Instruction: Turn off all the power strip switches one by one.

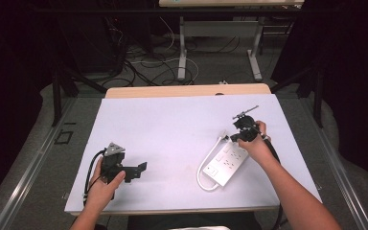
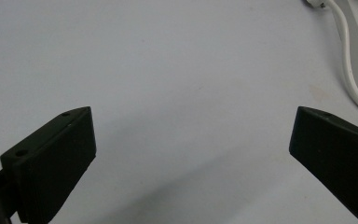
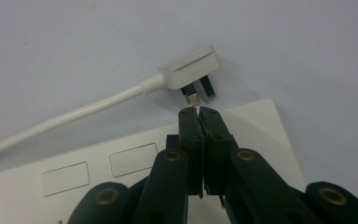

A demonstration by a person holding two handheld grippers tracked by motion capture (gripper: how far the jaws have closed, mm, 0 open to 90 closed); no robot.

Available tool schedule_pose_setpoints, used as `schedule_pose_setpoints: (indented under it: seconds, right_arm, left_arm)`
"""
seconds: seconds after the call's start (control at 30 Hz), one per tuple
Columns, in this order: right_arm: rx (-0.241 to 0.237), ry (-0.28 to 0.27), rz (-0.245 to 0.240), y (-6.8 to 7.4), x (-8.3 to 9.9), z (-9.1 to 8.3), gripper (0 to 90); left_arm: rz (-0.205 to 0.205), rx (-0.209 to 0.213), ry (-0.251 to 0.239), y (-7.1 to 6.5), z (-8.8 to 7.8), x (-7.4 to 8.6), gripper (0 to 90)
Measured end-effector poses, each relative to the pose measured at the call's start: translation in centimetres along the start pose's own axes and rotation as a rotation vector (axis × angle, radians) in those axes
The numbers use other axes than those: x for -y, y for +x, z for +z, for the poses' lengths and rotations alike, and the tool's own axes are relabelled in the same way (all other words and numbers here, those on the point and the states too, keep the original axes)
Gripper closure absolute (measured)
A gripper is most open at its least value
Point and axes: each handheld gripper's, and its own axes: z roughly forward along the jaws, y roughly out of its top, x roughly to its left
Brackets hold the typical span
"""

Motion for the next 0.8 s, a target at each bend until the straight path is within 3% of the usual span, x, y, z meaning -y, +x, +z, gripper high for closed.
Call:
schedule_pose_setpoints:
  seconds: [0.33, 0.8]
  right_arm:
    - [0.021, -0.007, 0.046, -1.0, -0.3, 0.1, 87.8]
    - [0.025, 0.009, 0.052, -1.4, -0.3, 0.8, 87.1]
  left_arm:
    - [-0.001, 0.002, 0.0, 0.0, 0.0, 0.0, 0.4]
    - [-0.003, 0.002, 0.003, 0.0, 0.0, 0.0, 0.4]
